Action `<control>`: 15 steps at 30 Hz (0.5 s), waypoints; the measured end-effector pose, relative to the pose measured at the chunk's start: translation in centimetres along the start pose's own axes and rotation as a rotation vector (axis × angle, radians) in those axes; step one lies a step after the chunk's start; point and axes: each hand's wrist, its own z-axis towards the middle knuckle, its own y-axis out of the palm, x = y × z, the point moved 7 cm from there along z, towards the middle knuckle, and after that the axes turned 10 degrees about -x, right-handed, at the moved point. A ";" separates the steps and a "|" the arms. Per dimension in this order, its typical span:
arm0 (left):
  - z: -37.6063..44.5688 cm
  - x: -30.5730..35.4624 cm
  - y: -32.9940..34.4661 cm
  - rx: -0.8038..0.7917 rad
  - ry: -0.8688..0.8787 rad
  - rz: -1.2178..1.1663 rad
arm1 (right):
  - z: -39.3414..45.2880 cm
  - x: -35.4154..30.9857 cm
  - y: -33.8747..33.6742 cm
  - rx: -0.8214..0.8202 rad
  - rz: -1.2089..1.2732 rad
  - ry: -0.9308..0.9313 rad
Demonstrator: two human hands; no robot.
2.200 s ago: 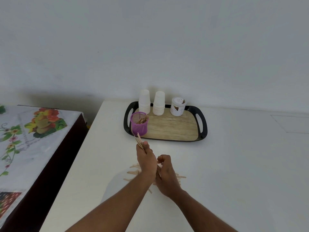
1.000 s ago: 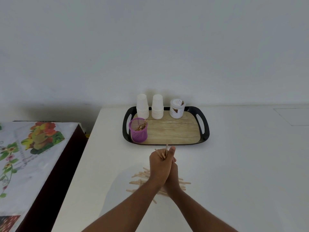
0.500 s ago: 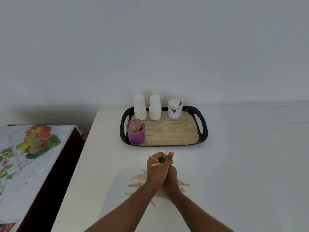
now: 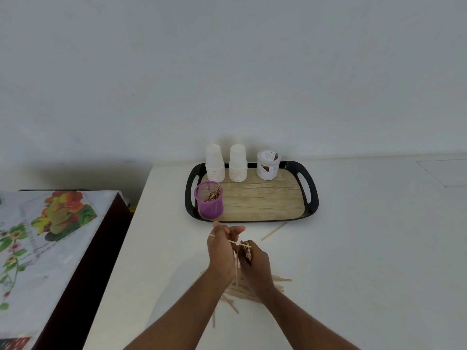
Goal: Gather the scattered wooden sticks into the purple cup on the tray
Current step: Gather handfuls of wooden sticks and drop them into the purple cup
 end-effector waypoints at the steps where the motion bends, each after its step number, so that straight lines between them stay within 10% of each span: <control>1: 0.3 0.4 -0.5 0.015 -0.006 -0.063 | 0.2 0.4 -0.1 0.007 -0.009 -0.008; 7: 1.3 2.5 -4.6 0.175 -0.007 -0.327 | 0.5 0.1 -1.3 0.134 -0.049 -0.034; 15: 0.7 1.1 -6.8 0.210 -0.133 0.227 | 2.1 0.0 -3.0 0.199 0.354 0.128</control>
